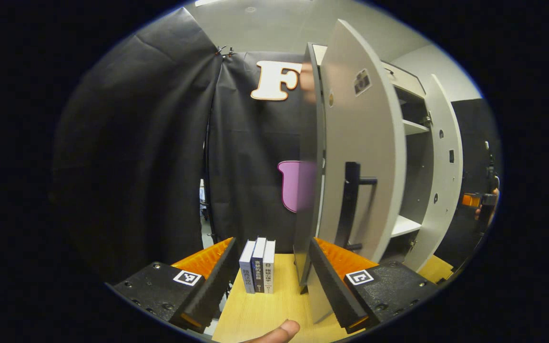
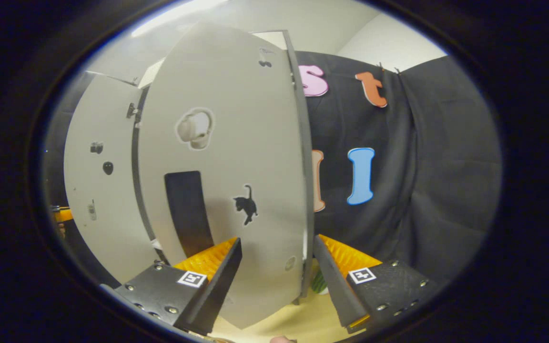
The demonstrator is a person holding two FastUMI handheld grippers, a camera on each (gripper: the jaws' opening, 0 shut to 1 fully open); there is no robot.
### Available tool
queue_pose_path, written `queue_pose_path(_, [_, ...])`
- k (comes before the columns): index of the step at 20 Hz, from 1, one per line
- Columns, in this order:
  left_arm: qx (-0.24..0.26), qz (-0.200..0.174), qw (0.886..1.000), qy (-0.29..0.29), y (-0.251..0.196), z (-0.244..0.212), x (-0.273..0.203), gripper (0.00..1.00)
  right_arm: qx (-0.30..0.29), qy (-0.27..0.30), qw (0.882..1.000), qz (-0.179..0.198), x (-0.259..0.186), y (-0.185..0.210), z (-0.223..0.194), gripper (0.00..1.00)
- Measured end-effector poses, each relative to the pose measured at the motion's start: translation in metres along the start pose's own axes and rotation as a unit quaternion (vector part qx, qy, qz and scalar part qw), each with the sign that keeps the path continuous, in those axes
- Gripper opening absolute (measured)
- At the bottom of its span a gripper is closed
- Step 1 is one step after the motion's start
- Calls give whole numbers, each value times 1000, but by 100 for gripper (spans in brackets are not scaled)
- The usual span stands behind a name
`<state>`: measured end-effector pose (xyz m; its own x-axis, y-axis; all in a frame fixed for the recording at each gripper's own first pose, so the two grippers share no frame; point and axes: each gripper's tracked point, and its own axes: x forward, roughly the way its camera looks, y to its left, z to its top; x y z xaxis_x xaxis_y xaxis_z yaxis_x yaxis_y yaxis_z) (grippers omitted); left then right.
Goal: Grasp the bottle in the cabinet with the left hand and place it on the coaster, then close the right door with the right hand and the left door with the left hand.
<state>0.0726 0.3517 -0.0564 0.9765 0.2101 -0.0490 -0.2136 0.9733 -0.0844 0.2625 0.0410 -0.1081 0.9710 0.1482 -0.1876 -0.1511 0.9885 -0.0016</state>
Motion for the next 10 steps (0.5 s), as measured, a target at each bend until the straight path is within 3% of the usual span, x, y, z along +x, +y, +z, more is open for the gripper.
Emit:
queue_pose_path(2, [2,5,1000,-6,5,9,14,95,9,-13,1000,24,-12,25,5,94])
queue_pose_path(6, [-4,5,1000,-8,9,17,31,93,24,-35,999,31,-57,43,12,95])
queue_pose_path(10, [17,4,1000,2,3,16,44,94,-4,-50,998,43,-120,64,11,93])
